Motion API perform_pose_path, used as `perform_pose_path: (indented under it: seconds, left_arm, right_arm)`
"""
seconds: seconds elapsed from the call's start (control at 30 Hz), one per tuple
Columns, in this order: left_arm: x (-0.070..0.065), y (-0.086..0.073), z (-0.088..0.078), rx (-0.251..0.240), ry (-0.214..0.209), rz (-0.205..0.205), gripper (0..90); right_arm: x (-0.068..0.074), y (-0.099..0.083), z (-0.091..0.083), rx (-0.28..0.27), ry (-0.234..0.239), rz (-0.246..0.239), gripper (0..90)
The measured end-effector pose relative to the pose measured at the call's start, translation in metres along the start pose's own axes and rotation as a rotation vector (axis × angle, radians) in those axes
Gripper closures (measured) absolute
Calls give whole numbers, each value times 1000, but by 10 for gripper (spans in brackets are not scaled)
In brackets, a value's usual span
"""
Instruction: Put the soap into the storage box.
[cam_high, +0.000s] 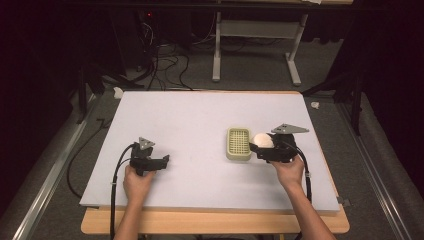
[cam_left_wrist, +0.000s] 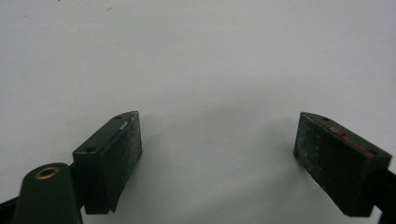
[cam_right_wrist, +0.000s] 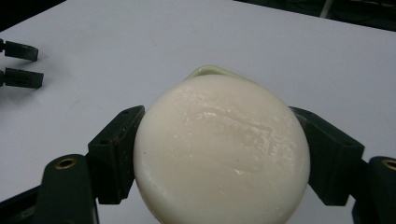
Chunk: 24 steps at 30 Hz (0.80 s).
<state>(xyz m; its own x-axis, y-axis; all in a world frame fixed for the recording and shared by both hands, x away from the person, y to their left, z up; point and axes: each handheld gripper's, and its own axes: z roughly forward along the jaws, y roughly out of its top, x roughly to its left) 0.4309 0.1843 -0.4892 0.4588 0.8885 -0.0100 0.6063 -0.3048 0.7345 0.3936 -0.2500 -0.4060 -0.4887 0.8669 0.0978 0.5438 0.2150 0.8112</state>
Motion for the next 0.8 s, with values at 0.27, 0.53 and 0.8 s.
perform_pose_path:
  seconds: [0.27,0.53,0.8]
  left_arm:
    - [0,0,0,0,-1,-1,157]
    - [0,0,0,0,-1,-1,158]
    - [0,0,0,0,-1,-1,157]
  right_arm:
    - [8,8,8,14,11,-24,243]
    - [15,13,17,36,25,-36,243]
    - [20,18,24,52,37,-49,243]
